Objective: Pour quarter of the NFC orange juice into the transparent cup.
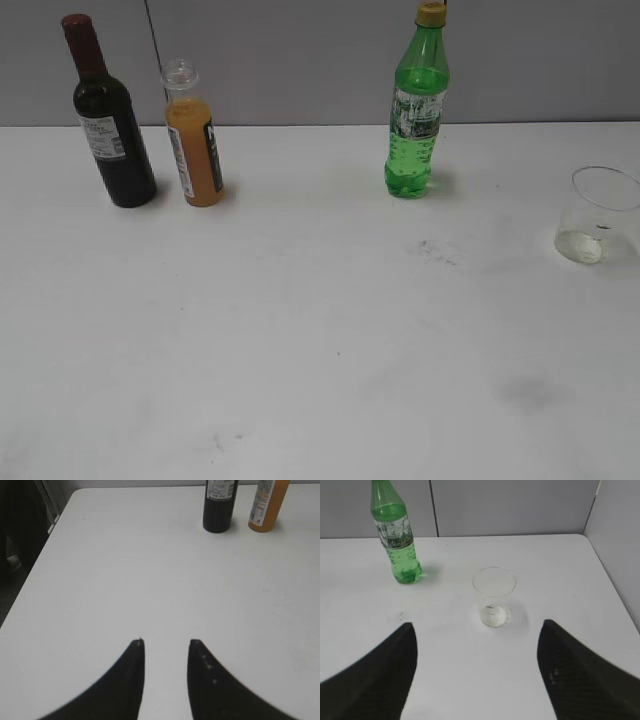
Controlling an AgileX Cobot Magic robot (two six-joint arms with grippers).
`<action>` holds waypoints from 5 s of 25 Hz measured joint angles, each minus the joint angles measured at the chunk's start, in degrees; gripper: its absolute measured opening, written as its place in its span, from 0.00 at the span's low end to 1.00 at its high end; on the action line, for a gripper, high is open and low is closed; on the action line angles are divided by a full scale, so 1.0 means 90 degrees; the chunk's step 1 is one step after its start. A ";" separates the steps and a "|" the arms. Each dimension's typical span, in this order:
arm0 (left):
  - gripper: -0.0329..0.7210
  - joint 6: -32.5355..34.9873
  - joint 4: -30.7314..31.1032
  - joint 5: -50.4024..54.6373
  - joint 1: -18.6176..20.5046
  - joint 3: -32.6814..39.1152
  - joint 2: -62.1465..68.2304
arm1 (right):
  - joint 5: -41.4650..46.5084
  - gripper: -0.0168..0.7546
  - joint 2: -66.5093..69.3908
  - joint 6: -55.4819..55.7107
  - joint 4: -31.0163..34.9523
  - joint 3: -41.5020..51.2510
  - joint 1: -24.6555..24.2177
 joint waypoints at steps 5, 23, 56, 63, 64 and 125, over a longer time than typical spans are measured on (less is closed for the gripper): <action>0.35 0.0000 0.0000 0.0000 0.0000 0.0000 0.0000 | -0.1299 0.76 0.0977 0.0000 0.0022 0.0271 0.0000; 0.35 0.0000 0.0000 0.0000 0.0000 0.0000 0.0000 | -0.6078 0.79 0.4272 -0.0006 0.0763 0.1502 0.0000; 0.35 0.0000 0.0000 -0.0005 0.0000 0.0000 -0.0059 | -1.1582 0.71 0.8893 -0.0032 0.0546 0.2962 0.0000; 0.35 0.0000 0.0000 -0.0005 0.0000 0.0000 -0.0059 | -1.1594 0.71 0.9765 0.0154 0.0657 0.2274 0.0000; 0.35 0.0000 0.0000 -0.0005 0.0000 0.0000 -0.0059 | -1.1594 0.72 0.9818 0.0219 0.0707 0.2199 0.0000; 0.35 0.0000 0.0000 -0.0005 0.0000 0.0000 -0.0059 | -1.1757 0.76 1.2183 0.0802 0.1428 -0.0490 0.0000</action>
